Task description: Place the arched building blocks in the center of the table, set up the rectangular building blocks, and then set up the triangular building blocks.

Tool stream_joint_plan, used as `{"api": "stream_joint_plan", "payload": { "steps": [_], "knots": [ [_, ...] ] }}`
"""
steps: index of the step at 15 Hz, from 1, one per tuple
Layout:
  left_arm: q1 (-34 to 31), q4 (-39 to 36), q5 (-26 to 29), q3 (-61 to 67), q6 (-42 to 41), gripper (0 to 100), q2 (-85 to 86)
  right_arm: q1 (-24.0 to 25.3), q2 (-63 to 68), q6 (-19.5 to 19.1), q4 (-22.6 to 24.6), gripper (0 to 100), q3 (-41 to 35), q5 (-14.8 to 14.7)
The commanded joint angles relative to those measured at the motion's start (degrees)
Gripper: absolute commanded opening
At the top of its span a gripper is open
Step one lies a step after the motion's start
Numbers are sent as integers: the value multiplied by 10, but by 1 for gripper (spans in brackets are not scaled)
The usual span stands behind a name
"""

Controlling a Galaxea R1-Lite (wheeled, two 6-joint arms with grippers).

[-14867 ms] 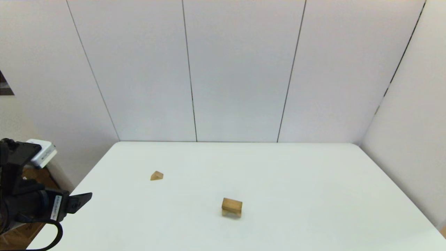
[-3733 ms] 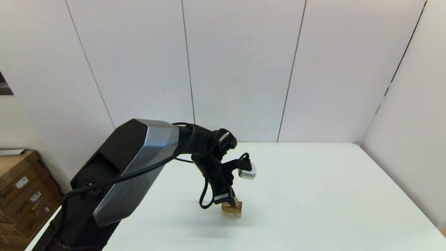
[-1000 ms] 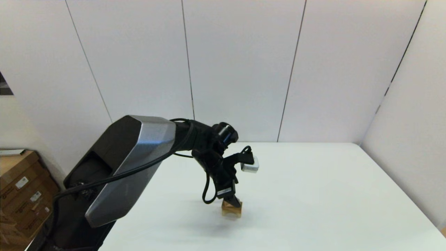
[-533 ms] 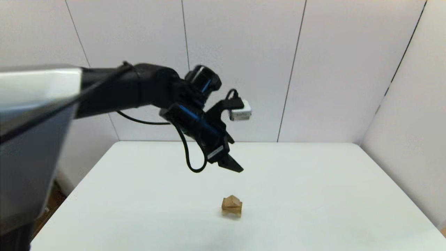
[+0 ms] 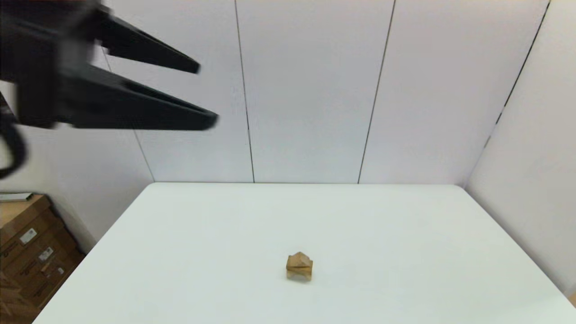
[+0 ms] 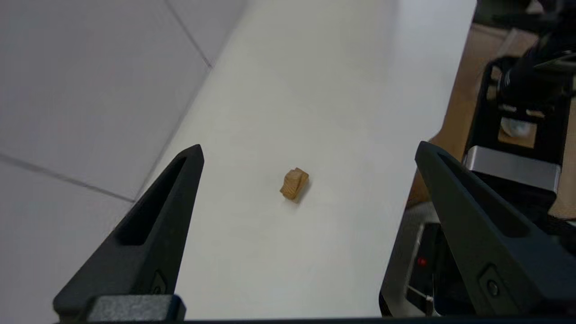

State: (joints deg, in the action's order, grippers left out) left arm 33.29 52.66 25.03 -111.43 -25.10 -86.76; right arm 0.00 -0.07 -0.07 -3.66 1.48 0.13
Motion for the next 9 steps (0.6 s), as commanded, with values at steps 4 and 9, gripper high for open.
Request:
{"api": "stream_joint_plan", "payload": {
  "steps": [4,9],
  "knots": [
    [-257,18,-45,177,41,100,391,0,1,0,0,100,0,0],
    [-269,-17,-142,410,114,100,607,0,0,0,0,100,-1,0]
  ]
}}
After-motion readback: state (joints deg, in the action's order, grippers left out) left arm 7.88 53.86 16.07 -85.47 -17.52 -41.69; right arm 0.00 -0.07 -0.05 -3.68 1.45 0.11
